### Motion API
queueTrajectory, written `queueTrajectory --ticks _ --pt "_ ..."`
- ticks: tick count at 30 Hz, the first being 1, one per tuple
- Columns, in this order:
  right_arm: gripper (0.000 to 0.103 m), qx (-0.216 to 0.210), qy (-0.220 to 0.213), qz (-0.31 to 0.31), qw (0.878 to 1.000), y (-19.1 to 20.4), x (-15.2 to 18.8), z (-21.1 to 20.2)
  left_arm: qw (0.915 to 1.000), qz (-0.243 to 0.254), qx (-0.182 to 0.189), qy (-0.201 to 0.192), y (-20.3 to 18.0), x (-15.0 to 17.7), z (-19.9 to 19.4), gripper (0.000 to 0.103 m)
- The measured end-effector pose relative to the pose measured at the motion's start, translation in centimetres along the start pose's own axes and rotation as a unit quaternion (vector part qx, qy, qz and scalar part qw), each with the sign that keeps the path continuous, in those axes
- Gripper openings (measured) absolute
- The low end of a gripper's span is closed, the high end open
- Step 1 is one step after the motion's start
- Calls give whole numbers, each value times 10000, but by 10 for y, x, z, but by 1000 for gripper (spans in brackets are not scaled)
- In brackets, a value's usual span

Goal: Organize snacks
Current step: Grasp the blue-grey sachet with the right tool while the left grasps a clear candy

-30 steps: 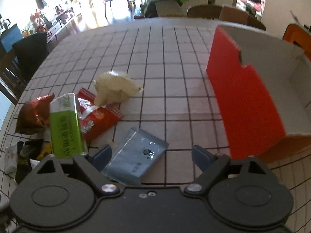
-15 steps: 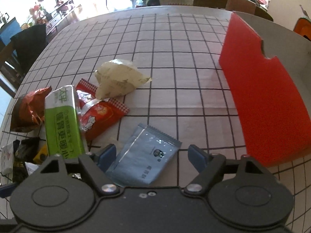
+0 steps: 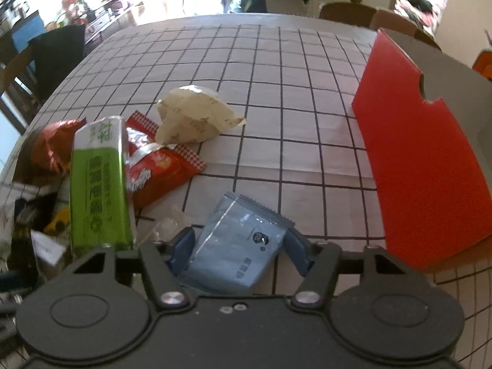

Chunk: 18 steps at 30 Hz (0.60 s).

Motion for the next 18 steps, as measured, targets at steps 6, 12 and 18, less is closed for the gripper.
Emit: queueTrajectory --ticks 6,12,18 --pt "57 -90 -134 -116 9998 -6 10 -8 9999 -166 -7 -36 -3 3 -1 11" --pt "56 -108 -206 76 9997 -17 19 -22 9989 -426 171 -60 -2 9 -6 11" --pt "54 -131 -393 59 9991 -21 29 -48 9982 -495 295 -168 -5 18 -21 11"
Point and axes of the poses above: each gripper's, at about its wrist camera, not at the fingertips, and z roughly the way its jaws point, y to its left, x to its underside, the point moved 4 cm from there along z, roughly the way its jaws point, and after that the axes turned 7 degrees about x, right-handed, at the moved point
